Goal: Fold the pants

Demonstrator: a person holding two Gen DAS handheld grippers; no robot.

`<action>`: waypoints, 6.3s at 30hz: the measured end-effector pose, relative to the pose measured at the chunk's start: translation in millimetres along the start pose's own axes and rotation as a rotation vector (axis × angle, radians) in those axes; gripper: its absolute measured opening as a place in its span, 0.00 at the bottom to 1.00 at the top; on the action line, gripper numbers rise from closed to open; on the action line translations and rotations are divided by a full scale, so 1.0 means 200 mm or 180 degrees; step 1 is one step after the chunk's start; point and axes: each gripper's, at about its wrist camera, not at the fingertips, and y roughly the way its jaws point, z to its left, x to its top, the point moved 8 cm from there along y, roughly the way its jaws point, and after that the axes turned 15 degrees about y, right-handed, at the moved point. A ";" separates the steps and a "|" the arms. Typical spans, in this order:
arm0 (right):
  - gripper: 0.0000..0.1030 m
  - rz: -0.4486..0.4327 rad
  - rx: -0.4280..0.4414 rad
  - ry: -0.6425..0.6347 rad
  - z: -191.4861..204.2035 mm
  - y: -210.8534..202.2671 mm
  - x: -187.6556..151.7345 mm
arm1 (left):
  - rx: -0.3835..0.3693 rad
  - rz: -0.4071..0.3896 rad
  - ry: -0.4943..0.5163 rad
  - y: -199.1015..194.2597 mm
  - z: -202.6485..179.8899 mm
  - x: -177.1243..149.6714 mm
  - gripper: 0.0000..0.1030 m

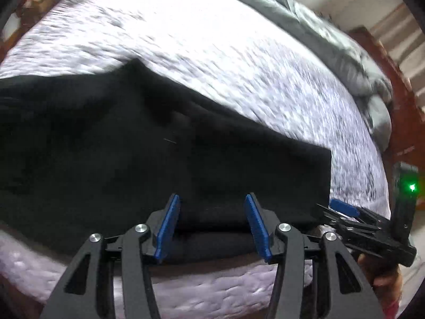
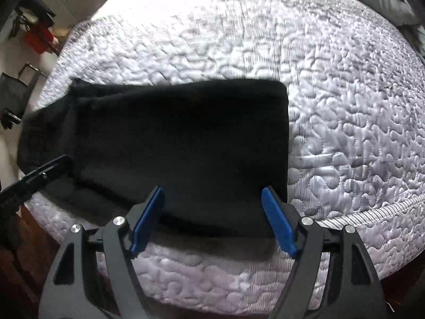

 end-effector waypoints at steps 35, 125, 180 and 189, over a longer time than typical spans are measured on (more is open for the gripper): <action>0.76 0.0119 -0.0396 -0.0193 0.05 0.16 -0.02 | 0.0705 -0.0285 -0.1975 -0.38 1.52 -0.38 0.77; 0.28 0.0606 0.0522 -0.0619 0.87 0.22 -0.04 | 0.0664 0.0013 -0.0331 -0.17 0.64 -0.10 0.80; 0.16 0.0000 0.0906 -0.0452 0.46 -0.26 0.10 | 0.0387 -0.0041 -0.0208 -0.15 0.41 -0.02 0.84; 0.16 -0.0079 0.0766 -0.0127 0.10 -0.29 0.10 | 0.0379 0.0076 0.0212 -0.02 0.14 0.02 0.84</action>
